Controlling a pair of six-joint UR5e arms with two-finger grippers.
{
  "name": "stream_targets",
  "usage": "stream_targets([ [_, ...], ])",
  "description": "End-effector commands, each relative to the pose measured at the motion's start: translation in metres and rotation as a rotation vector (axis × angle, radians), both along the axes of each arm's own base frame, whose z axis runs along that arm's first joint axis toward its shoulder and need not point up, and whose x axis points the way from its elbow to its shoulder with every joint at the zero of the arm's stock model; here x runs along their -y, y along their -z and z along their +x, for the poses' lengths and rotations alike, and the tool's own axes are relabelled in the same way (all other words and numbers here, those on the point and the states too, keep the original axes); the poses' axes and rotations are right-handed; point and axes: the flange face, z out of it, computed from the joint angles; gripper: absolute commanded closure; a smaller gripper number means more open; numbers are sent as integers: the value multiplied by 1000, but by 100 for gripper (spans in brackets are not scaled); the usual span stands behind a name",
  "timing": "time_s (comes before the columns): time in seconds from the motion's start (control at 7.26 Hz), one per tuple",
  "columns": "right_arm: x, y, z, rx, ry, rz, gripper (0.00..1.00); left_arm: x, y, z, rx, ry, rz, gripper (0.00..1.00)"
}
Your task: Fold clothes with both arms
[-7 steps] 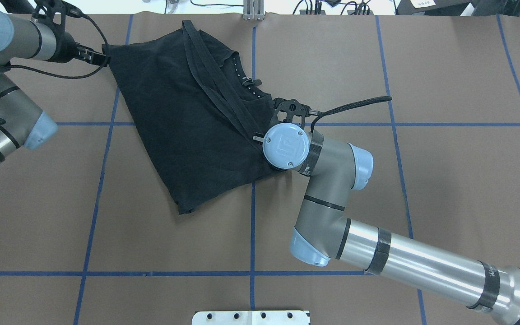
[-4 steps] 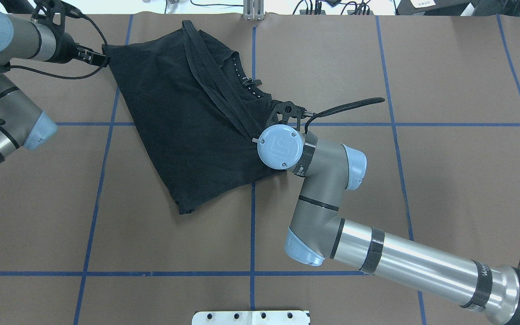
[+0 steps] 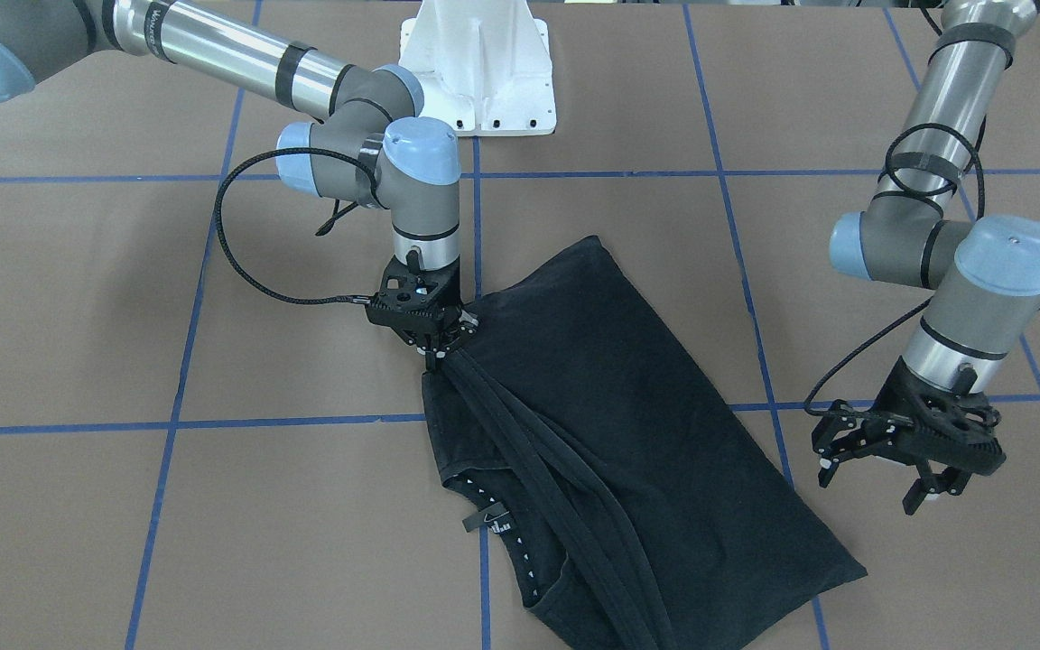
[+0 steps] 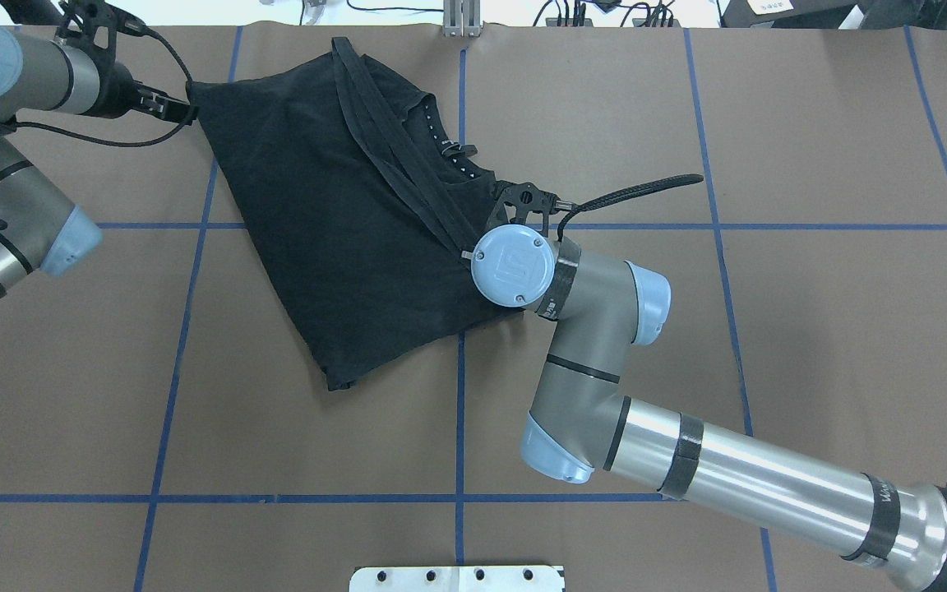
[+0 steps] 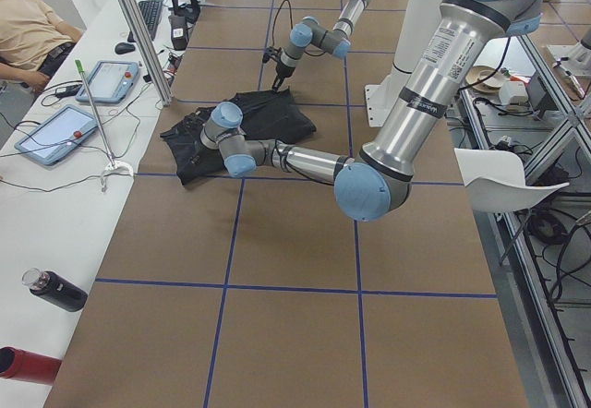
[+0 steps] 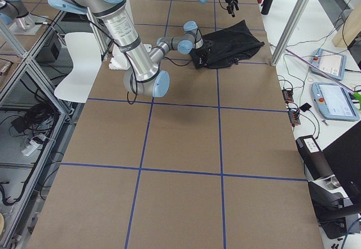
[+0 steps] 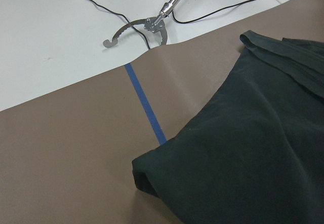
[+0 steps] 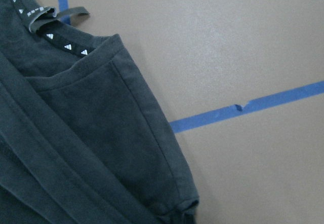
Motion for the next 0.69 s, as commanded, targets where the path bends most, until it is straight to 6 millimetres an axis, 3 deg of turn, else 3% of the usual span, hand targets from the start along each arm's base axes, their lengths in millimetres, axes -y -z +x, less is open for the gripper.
stream_targets([
  [0.0, -18, -9, 41, 34, 3, 16, 100, -2, -2, 0, -17, 8, -4, 0],
  [0.14, -50, -11, 68, 45, 21, 24, 100, -3, -1, 1, -19, 6, -5, 0],
  [0.28, -102, 3, 75, 32, 55, 30, 100, -3, 1, 1, -22, 6, -3, 0],
  [0.41, -157, 3, 73, 36, 41, 41, 100, -4, 2, 2, -24, 5, -1, 0],
  [0.55, -199, -1, 68, 52, 24, 52, 100, -4, 4, 2, -24, 5, 1, 0],
])
